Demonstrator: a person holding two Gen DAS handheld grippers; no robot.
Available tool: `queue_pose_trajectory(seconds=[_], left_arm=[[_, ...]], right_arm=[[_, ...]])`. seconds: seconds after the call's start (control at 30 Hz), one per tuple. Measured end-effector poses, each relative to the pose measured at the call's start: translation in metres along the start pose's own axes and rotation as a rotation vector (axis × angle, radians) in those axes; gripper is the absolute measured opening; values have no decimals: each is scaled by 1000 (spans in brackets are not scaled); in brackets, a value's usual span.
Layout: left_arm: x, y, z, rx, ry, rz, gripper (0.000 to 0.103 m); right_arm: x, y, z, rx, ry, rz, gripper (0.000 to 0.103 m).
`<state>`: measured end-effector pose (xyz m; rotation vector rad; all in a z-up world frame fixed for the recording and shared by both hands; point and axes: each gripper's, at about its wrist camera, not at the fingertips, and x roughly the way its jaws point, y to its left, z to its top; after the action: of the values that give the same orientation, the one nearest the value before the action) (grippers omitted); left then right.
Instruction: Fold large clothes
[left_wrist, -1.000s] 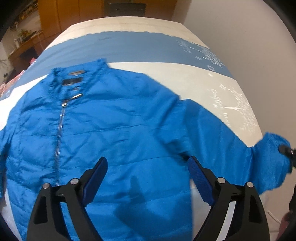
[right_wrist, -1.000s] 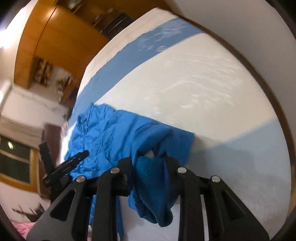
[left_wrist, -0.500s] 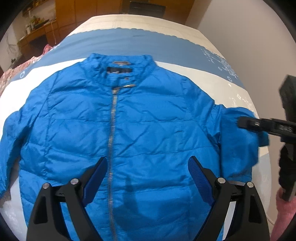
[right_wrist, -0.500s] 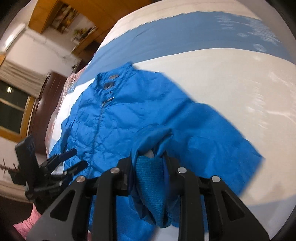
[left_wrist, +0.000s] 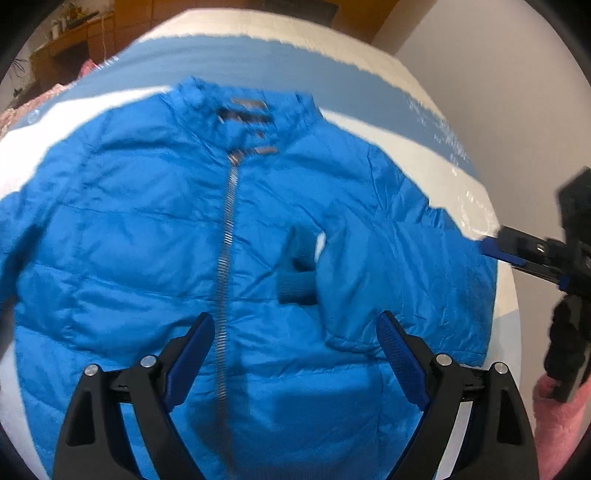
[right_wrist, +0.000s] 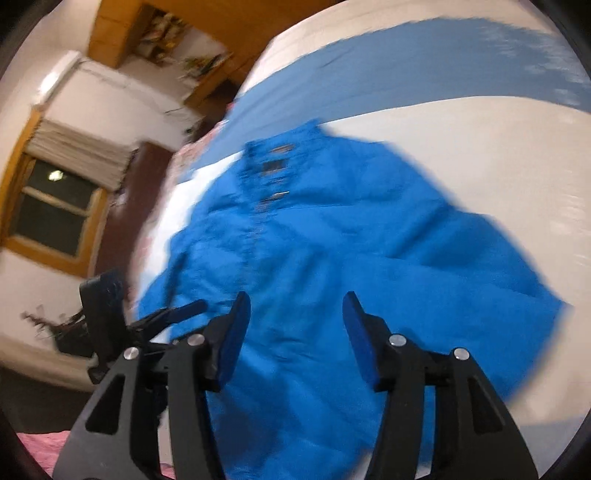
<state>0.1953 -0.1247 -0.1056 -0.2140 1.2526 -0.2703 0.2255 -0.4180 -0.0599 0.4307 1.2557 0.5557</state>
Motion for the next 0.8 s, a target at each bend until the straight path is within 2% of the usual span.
queue_pose_trajectory(seconds=[0.1, 0.17, 0.2, 0.27, 0.3, 0.4, 0.5, 0.63, 0.73, 0.8], left_arm=[[26, -13, 5, -13, 65, -56, 89], [38, -23, 6, -2, 87, -58, 88], [45, -29, 7, 4, 96, -53, 84], [54, -39, 10, 23, 98, -5, 66], [56, -41, 11, 19, 108, -4, 43], [54, -43, 13, -11, 103, -52, 19], [35, -45, 12, -4, 47, -67, 14], [-7, -24, 16, -43, -63, -82, 14], [-38, 5, 19, -72, -145, -42, 14], [-54, 25, 20, -87, -190, 22, 14]], right_arm=[[-18, -27, -15, 45, -35, -100, 53], [-25, -43, -23, 81, -47, -127, 53], [-30, -51, -28, 103, -56, -138, 53], [-33, -62, -33, 130, -65, -151, 53], [-36, -68, -36, 147, -71, -159, 53], [-36, -77, -41, 168, -77, -177, 53], [-31, -78, -41, 171, -76, -189, 53], [-26, -73, -37, 164, -85, -144, 53], [-20, -62, -32, 132, -78, -107, 53], [-14, -53, -29, 105, -71, -91, 53]])
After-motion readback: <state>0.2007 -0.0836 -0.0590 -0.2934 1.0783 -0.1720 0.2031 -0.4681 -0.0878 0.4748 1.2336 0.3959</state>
